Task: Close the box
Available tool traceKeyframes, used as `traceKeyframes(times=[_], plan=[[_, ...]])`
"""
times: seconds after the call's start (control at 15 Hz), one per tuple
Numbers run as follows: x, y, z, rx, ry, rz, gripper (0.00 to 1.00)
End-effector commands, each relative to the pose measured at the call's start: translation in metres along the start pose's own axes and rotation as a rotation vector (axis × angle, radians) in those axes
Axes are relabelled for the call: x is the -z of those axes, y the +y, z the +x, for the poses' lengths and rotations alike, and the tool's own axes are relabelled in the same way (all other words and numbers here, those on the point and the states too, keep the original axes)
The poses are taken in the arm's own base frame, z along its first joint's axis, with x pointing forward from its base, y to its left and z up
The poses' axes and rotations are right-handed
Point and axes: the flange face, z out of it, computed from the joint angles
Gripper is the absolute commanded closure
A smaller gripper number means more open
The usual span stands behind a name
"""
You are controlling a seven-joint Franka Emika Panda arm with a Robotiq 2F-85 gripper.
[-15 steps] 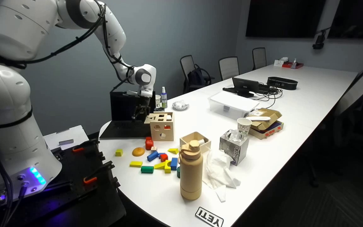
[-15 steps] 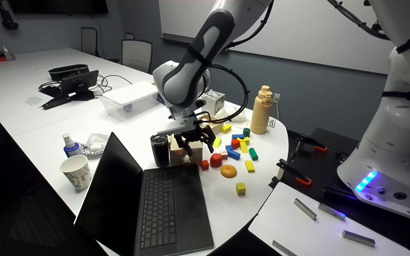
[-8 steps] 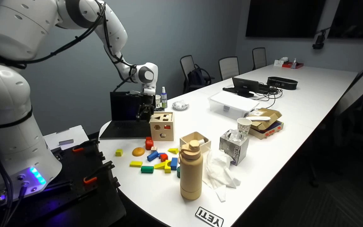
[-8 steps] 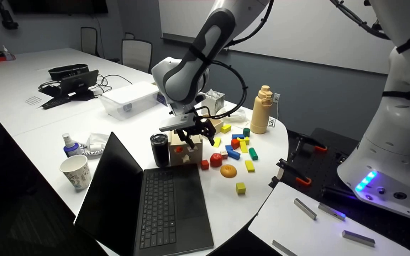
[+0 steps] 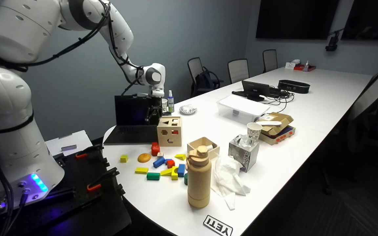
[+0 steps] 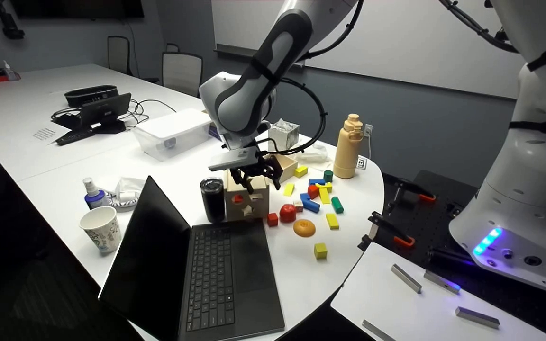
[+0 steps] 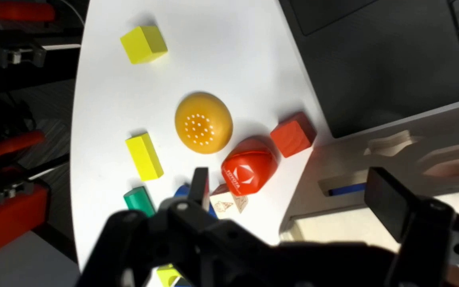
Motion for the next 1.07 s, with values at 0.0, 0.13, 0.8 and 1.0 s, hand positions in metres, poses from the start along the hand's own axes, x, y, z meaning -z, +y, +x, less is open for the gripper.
traceKeyframes(times=[0.0, 0.13, 0.8, 1.0], plan=[[0.041, 0.008, -0.012, 0.108, -0.024, 0.135, 0.00], [0.069, 0.014, -0.024, 0.166, -0.001, 0.197, 0.00], [0.171, 0.084, -0.042, 0.410, 0.084, 0.393, 0.00], [0.180, 0.092, -0.038, 0.466, 0.096, 0.411, 0.00]])
